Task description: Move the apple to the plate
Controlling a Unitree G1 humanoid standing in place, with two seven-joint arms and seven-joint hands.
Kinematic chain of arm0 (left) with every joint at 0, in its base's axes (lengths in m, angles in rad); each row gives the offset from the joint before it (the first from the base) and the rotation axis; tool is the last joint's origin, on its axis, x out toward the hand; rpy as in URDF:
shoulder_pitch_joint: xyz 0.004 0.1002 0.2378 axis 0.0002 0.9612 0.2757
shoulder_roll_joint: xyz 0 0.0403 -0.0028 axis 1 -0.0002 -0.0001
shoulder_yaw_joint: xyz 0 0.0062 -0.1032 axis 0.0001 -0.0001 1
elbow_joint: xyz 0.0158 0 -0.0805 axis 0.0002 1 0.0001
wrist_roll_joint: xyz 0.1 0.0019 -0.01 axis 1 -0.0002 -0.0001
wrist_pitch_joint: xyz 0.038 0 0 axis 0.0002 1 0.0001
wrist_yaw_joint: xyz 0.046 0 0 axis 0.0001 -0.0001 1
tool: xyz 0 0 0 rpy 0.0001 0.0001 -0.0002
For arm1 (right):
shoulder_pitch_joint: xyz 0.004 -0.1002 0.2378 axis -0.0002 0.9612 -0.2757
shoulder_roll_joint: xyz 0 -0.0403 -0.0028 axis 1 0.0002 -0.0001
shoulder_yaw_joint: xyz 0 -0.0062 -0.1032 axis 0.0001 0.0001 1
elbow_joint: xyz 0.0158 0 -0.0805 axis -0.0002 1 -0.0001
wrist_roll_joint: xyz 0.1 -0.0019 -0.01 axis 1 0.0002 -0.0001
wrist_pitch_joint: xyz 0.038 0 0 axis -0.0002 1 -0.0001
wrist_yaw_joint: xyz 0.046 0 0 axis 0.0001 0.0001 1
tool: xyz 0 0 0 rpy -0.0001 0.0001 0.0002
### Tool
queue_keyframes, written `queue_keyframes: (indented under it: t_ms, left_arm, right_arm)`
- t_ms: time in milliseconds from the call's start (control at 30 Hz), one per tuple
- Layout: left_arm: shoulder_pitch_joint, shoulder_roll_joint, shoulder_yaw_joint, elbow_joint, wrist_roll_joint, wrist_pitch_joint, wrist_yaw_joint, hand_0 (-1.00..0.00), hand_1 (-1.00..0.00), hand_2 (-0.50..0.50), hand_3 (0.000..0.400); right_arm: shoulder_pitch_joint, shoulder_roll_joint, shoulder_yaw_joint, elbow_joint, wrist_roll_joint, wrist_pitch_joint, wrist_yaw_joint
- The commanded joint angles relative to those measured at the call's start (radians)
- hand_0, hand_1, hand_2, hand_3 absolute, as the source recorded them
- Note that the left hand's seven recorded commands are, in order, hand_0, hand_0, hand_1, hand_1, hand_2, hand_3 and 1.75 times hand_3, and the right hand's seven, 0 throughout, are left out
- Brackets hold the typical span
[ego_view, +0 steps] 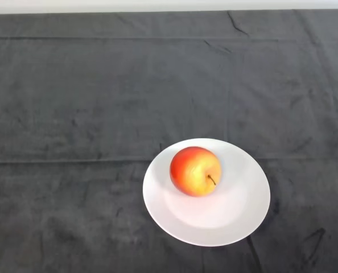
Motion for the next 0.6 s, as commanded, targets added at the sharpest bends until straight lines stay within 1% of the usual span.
queue_keyframes:
  t_ms: [33, 600]
  left_arm:
    - [-0.017, 0.048, 0.034, 0.033, 0.013, -0.026, 0.000, 0.00, 0.00, 0.00, 0.000]
    - [-0.017, 0.044, 0.058, 0.031, 0.020, -0.035, -0.028, 0.00, 0.00, 0.00, 0.000]
  right_arm:
    - [-0.011, -0.024, -0.0142, 0.000, 0.0186, -0.004, 0.0043]
    - [-0.012, -0.024, -0.0143, 0.001, 0.0177, -0.004, 0.0052]
